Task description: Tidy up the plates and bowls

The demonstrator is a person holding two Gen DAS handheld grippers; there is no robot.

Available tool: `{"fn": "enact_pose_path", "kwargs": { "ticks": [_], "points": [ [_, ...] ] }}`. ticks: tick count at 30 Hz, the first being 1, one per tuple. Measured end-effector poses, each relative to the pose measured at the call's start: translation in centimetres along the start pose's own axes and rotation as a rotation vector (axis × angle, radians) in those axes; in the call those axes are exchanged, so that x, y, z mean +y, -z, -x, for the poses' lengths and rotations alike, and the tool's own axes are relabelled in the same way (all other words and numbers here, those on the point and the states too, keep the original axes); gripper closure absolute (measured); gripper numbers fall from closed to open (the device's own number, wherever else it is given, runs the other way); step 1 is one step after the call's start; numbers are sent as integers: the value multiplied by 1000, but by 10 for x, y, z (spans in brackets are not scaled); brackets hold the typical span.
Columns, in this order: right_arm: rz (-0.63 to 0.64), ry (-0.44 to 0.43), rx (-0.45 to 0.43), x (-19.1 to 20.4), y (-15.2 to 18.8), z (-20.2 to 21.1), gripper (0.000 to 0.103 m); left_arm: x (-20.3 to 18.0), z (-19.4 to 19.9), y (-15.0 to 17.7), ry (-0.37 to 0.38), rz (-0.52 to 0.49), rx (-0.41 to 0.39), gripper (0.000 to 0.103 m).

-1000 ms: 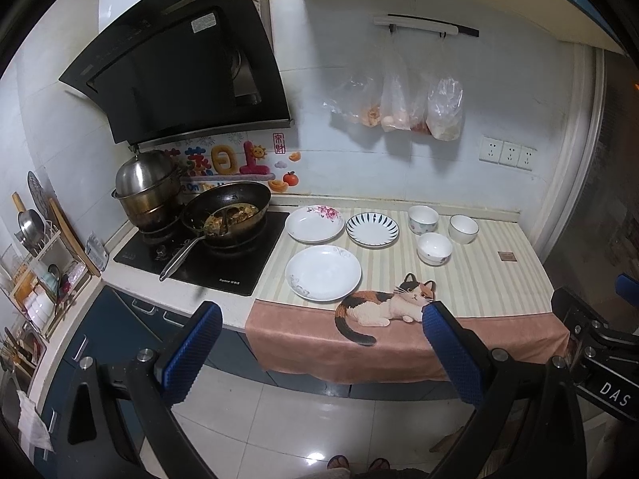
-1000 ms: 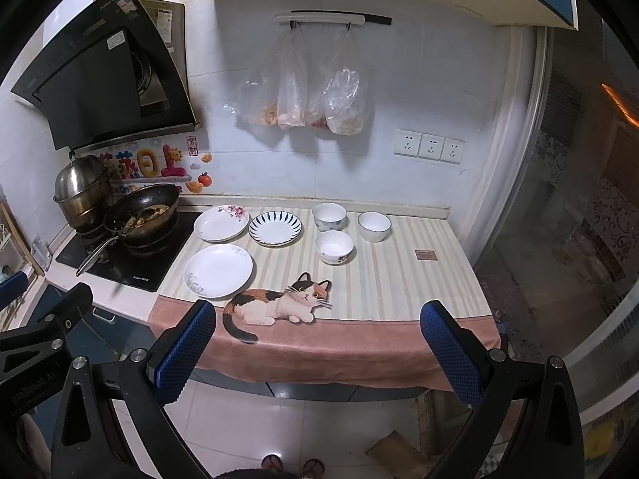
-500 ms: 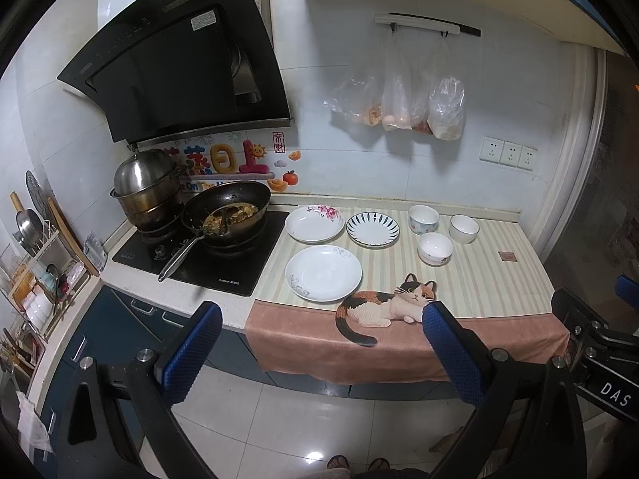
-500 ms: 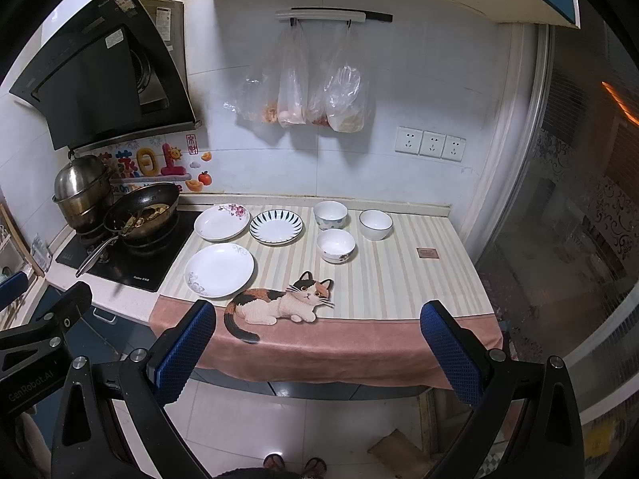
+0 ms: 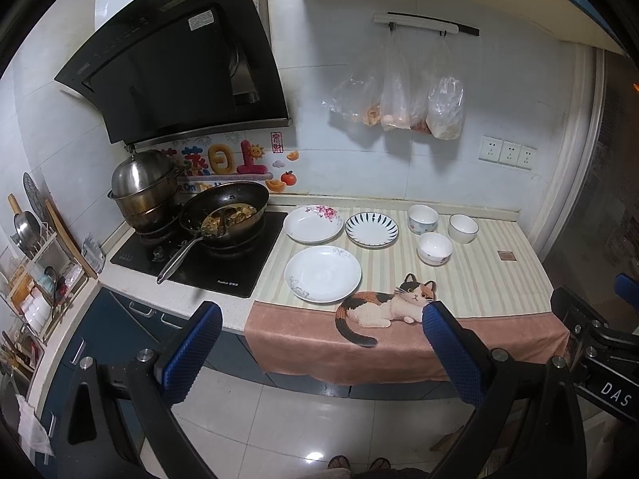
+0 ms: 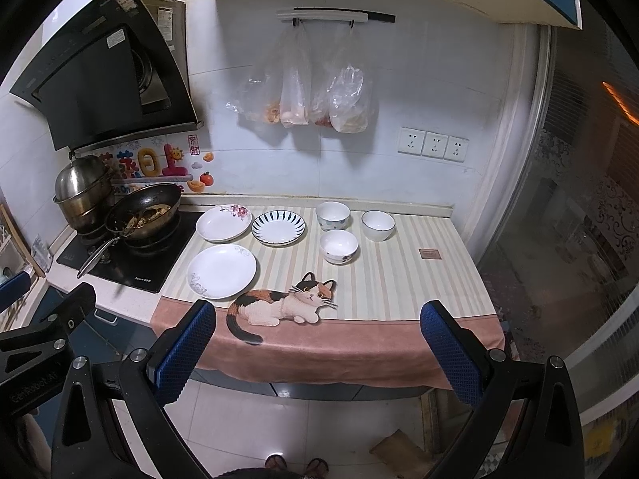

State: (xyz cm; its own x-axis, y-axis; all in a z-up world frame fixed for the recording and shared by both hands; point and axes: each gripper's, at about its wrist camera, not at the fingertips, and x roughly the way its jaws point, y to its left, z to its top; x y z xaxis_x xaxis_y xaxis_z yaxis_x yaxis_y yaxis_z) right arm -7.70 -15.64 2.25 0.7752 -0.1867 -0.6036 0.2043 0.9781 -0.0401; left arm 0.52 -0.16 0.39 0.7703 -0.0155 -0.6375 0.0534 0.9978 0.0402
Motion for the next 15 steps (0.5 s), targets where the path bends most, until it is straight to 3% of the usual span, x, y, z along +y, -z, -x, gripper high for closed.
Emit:
{"fn": "enact_pose_path", "kwargs": {
  "ticks": [15],
  "points": [
    [3,-1,-3,3,-2,-3,0,-3,-5,-3,-3,4,-7,0]
  ]
}}
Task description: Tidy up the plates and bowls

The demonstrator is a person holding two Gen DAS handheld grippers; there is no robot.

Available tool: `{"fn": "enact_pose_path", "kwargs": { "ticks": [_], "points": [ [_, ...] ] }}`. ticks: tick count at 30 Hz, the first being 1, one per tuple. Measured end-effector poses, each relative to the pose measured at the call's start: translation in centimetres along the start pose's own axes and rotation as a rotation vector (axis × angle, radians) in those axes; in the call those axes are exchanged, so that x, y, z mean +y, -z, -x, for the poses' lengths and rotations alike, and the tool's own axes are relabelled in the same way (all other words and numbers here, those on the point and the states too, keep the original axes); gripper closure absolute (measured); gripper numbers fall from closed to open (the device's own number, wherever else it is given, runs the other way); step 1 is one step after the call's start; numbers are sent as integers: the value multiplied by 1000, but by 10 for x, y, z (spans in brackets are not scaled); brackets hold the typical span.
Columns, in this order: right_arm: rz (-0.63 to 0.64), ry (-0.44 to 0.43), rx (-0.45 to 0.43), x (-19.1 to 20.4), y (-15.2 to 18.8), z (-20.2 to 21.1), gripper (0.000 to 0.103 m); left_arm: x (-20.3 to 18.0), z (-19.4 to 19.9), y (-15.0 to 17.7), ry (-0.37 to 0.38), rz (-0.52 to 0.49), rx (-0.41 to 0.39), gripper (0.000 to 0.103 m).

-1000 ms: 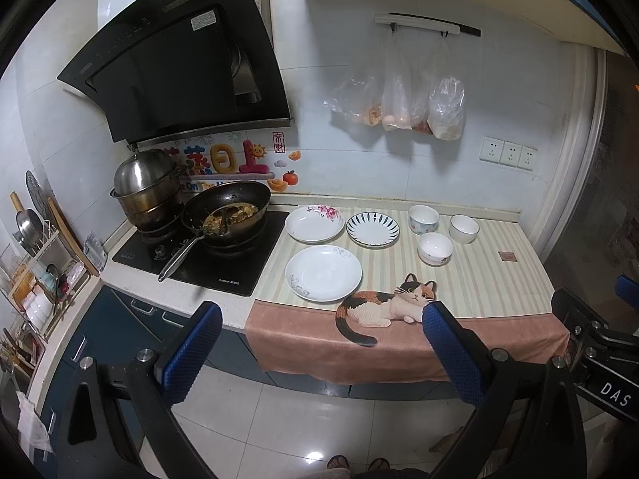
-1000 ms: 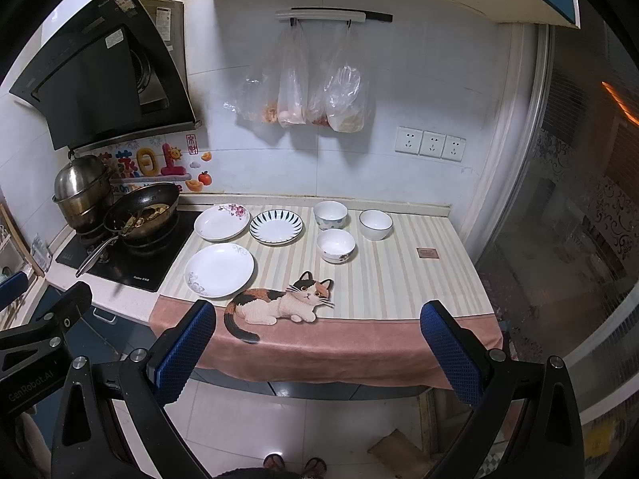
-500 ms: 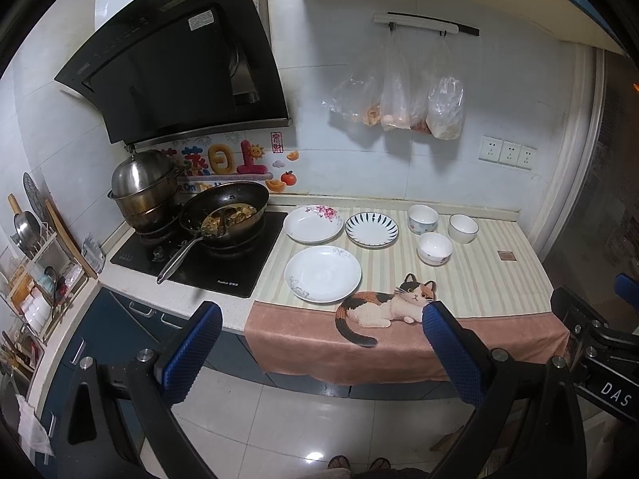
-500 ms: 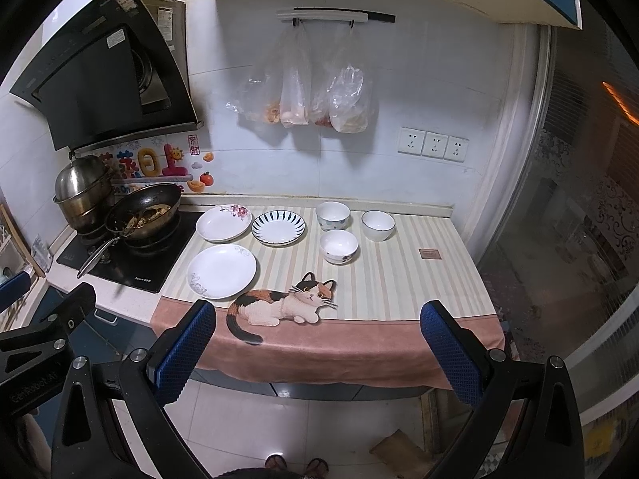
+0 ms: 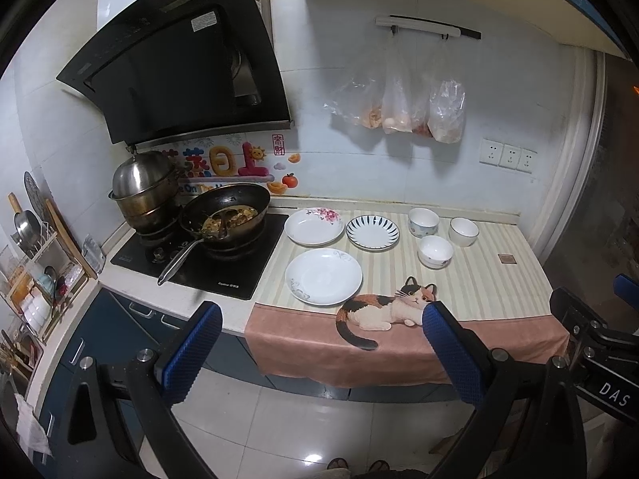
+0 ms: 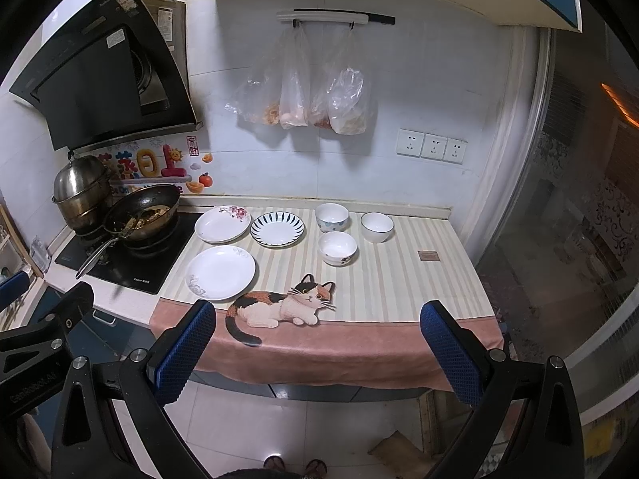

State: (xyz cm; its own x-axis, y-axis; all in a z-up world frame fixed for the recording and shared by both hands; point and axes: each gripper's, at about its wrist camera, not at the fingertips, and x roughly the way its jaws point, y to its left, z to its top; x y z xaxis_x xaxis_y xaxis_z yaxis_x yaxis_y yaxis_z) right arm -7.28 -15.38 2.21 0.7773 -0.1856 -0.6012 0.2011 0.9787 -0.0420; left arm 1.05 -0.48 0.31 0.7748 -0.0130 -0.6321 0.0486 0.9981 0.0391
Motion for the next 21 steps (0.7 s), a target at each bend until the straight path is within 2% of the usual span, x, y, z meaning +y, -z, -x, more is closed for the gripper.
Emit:
{"fn": "enact_pose_path", "kwargs": {
  "ticks": [9,13,16,21],
  "points": [
    [-6,-12,-6,2,0,1,0,2,0,1,2,1,-3,0],
    [-23,-63,-20,5,1,-6,0,5,-6,1,-2,8,-15,0],
    [-21,-140,-25,9,1,-24,0,16,-30,1,-13,9,-2,0],
    [-53,-232,87,20,6,-87,0,47,-95,-2,-85,23,42,0]
  ]
}}
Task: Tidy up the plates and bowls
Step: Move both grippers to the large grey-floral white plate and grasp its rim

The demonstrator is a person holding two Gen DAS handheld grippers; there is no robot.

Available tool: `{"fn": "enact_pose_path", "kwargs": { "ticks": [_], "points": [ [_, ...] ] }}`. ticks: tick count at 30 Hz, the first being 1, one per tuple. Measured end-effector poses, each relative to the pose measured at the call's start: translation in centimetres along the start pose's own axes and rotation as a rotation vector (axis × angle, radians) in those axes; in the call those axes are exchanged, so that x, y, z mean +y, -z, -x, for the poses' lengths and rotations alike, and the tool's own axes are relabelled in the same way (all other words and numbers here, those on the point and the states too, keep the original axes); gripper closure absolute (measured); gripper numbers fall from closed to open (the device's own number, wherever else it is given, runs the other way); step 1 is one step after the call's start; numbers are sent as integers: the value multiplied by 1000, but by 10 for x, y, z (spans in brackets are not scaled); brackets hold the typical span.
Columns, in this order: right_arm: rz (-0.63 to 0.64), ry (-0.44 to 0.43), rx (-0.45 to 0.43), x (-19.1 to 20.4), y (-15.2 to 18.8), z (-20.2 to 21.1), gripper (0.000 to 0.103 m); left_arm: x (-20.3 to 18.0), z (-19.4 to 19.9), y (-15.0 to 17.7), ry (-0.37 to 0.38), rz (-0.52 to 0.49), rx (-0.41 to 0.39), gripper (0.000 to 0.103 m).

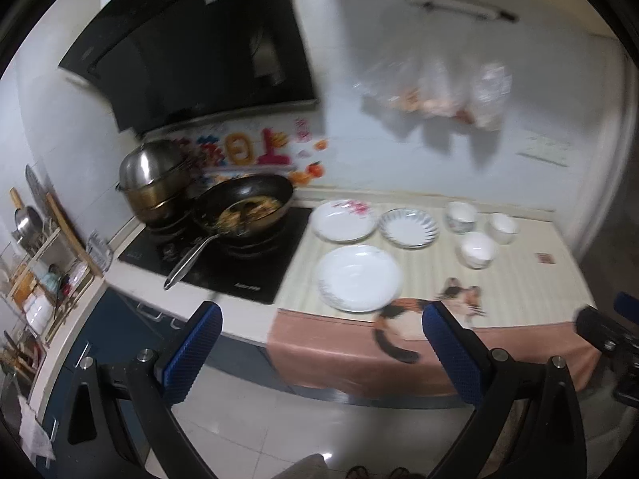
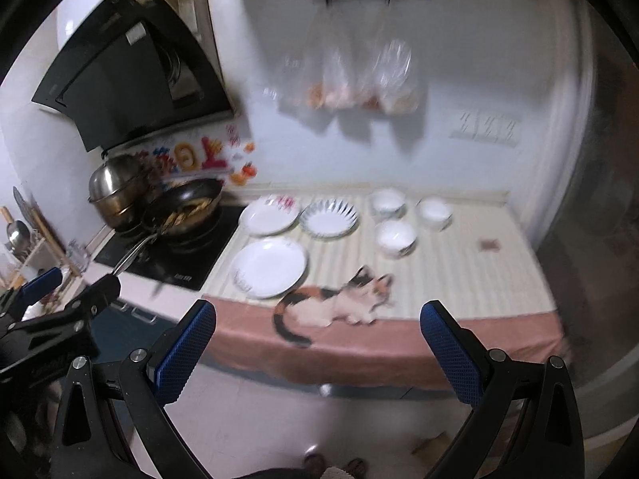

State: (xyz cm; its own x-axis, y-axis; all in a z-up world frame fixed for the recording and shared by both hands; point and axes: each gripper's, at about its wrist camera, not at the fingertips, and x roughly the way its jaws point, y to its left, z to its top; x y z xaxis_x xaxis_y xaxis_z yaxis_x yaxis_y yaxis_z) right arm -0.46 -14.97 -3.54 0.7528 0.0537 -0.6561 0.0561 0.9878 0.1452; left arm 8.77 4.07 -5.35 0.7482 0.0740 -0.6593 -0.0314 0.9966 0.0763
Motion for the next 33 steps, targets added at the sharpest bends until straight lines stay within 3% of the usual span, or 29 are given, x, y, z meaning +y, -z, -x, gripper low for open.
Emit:
{"fn": "enact_pose_path", "kwargs": {
  "ticks": [9,16,19,21,26,27,29,33],
  "points": [
    [-16,-71,189,-17,-7,-179,0,26,-167,-12,-53,20,204,0],
    [-37,-187,387,-32,-27,-358,1,29,-310,-8,-29,57,450,0],
    [-27,-230,461,-31,-36,-429,8,30,-363,-5,-8,100,547,2],
    [-22,-279,516,-28,-40,-478,22,29,-395,-5,11,116,591,4],
    [-10,-330,624,-19,-43,-557,38,21,-464,-1,65,127,708,21],
    [-16,-341,648,-18,-43,-570,42,20,-472,0,73,123,723,25],
    [-19,-342,677,-15,-42,-588,46,17,-486,2,86,110,755,42],
    [-44,-362,727,-14,-41,-613,56,11,-499,4,132,99,778,56]
  ]
}}
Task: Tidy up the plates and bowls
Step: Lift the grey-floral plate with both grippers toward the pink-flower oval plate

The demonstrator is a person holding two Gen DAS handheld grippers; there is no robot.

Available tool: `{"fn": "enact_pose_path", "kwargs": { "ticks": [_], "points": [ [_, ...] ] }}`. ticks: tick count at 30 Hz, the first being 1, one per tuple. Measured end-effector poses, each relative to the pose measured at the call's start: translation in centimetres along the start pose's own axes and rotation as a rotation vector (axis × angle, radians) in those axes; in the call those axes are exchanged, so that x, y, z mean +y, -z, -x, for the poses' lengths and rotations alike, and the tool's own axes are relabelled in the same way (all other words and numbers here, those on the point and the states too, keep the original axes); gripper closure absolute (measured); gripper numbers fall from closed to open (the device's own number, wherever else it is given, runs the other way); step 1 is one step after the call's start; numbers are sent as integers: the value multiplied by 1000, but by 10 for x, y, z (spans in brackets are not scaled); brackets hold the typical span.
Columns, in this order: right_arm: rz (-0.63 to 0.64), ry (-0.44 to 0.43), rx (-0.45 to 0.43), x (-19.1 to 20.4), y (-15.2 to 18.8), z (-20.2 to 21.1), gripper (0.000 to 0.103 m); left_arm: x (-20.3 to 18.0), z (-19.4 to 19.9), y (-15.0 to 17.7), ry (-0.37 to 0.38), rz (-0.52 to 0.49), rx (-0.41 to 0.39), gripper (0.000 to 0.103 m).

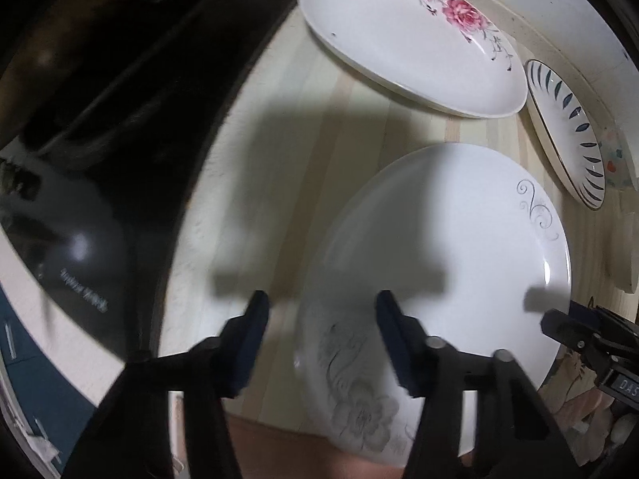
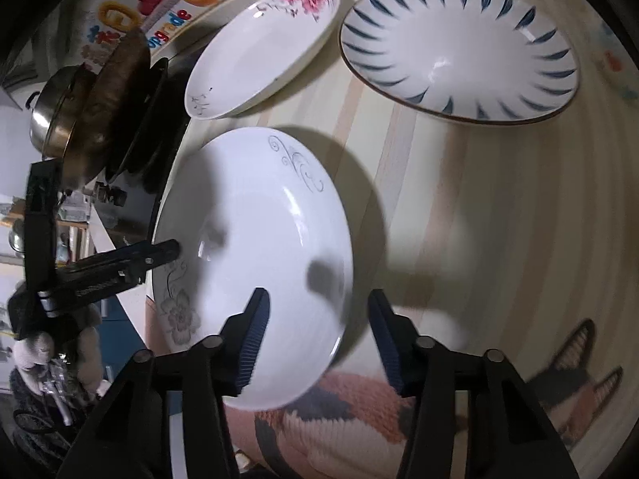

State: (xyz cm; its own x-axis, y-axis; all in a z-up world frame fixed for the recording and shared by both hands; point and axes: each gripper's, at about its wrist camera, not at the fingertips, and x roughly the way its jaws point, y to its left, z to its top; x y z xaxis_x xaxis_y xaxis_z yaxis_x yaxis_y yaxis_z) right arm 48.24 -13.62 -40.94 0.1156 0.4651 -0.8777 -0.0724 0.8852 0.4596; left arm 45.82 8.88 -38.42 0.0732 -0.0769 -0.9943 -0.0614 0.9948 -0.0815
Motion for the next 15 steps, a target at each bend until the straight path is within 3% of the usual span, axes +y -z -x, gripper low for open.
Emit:
{"fn": "enact_pose_path", "kwargs": {
  "ticks": [1,3,15],
  "points": [
    [2,-2,4,1,-1,-2,58,-1,0,0,15,-5,1,57],
    [7,-5,11,1,-3,-7,72,-4,1,0,34,-18,-1,58],
    [-26,40,3,3,10,9,74,-24,30,21,27,-50,-12,58]
  ]
}}
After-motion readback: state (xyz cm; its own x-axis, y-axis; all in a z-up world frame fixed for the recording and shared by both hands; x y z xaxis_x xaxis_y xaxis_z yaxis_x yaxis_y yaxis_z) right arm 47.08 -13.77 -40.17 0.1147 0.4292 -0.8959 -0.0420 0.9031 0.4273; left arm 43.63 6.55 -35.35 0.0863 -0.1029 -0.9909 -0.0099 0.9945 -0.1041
